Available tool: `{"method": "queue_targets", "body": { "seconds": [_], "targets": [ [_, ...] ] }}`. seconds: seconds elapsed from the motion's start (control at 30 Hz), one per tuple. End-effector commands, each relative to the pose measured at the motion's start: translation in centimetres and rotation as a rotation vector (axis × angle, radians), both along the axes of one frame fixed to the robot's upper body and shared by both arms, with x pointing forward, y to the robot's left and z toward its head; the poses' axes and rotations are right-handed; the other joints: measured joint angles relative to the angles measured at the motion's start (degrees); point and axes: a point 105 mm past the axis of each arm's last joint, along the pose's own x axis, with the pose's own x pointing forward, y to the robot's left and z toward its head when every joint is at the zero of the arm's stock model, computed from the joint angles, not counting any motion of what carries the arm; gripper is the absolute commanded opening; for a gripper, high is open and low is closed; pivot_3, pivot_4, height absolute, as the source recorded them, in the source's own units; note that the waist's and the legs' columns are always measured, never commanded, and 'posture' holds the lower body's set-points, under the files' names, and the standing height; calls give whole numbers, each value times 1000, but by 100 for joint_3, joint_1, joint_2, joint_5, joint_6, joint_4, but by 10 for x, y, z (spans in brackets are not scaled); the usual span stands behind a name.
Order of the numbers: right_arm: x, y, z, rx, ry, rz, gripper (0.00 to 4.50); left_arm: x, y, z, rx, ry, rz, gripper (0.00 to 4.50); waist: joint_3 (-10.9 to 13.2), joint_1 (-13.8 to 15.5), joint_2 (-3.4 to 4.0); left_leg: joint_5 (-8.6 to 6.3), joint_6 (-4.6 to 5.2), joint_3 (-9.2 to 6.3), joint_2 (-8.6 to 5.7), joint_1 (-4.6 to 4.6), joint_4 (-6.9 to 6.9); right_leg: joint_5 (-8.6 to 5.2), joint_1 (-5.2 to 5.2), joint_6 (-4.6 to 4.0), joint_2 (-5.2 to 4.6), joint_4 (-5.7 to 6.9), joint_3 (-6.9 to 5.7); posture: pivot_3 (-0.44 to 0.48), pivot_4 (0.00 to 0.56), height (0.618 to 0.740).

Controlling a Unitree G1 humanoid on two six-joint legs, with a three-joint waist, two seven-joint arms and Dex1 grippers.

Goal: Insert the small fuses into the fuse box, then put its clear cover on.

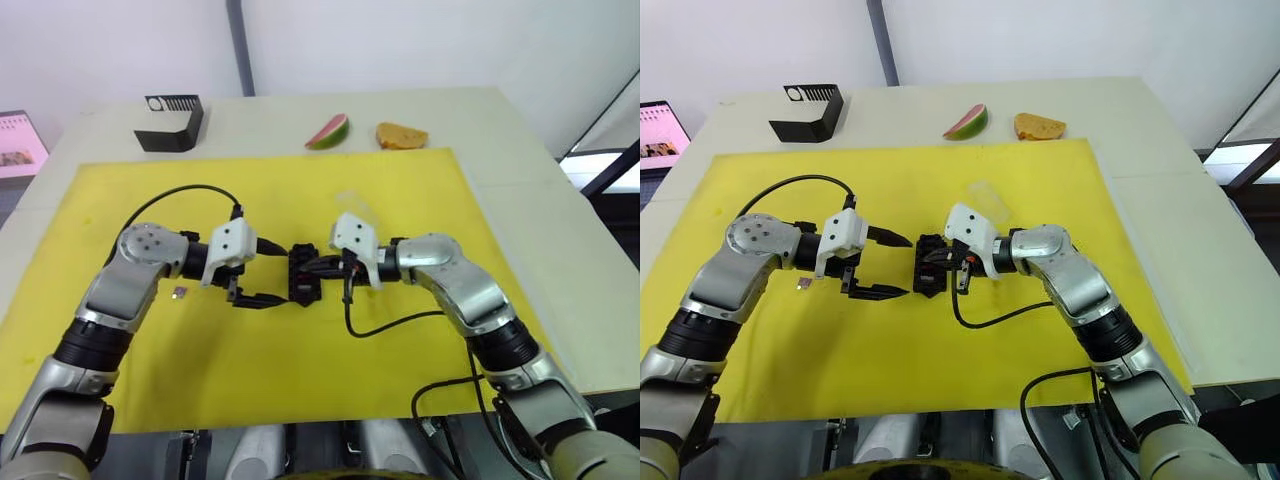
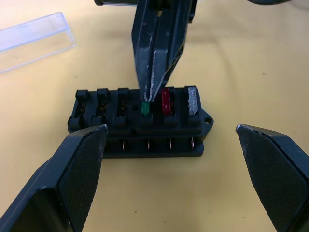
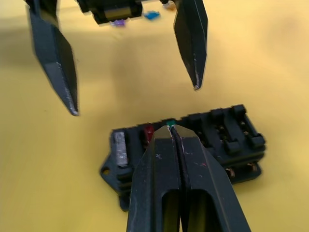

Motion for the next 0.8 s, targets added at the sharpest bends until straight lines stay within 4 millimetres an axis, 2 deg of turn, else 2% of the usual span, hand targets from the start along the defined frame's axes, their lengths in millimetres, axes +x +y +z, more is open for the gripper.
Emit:
{"method": "queue_targets", "body": {
  "seconds": [0.03, 0.27, 0.37, 0.5, 0.63, 0.67, 0.73, 0.77, 0.8],
  "targets": [
    [4, -12, -26, -109, 56, -59, 50, 3, -1, 9, -4, -41, -2, 4500, -1, -1, 0, 0, 0, 0, 0, 4, 0, 0, 5, 0, 0, 0, 0, 0, 150, 740],
    [-3, -6, -13, -69, 71, -15, 50, 5, -1, 11, -8, -28, 6, 4500, -2, 0, -1, 0, 1, 0, 0, 7, 0, 0, 8, 0, 0, 1, 0, 0, 150, 740],
    [-5, 0, 3, -4, 22, 19, 50, 6, -2, 14, -37, -28, 19, 4500, -2, 0, -1, 0, 1, 0, 0, 6, 0, 0, 7, 0, 0, 0, 0, 0, 150, 740],
    [-9, 4, 37, 132, -75, 49, 50, 7, 1, 17, -114, 12, 90, 4500, -2, -1, -1, 0, 1, 0, 0, -3, 0, 0, -2, 0, 0, 0, 0, 0, 150, 740],
    [-11, -7, 58, 233, -113, 1, 50, 3, 7, 22, -230, 33, 169, 4500, -2, -10, -1, 0, 0, 0, 0, -5, 0, 0, -6, 0, 0, 1, 0, 0, 150, 740],
    [-11, -17, 61, 252, -120, -42, 50, 3, 13, 27, -288, 42, 221, 4500, -2, -6, -1, 0, 0, -1, 1, -5, 0, 0, -5, 0, 0, 0, 0, 0, 150, 740],
    [-3, -59, 62, 283, -89, -214, 50, 0, 39, 35, -422, 97, 385, 4500, -2, 8, -1, -1, 1, -2, 1, -6, 0, 0, -4, 0, 0, 0, 0, 0, 150, 740],
    [-2, -74, 63, 290, -81, -278, 600, -3, 49, 36, -459, 122, 440, 4500, -2, 19, -1, -4, 6, -3, 1, -6, 0, 0, -3, 0, -1, -1, 0, 0, 150, 740],
    [-1, -90, 61, 291, -69, -333, 881, -8, 59, 35, -483, 150, 486, 4500, -2, 24, -2, -6, 10, -2, 1, -6, 1, 0, -1, 0, -3, -2, 0, 0, 150, 740]
  ]
}}
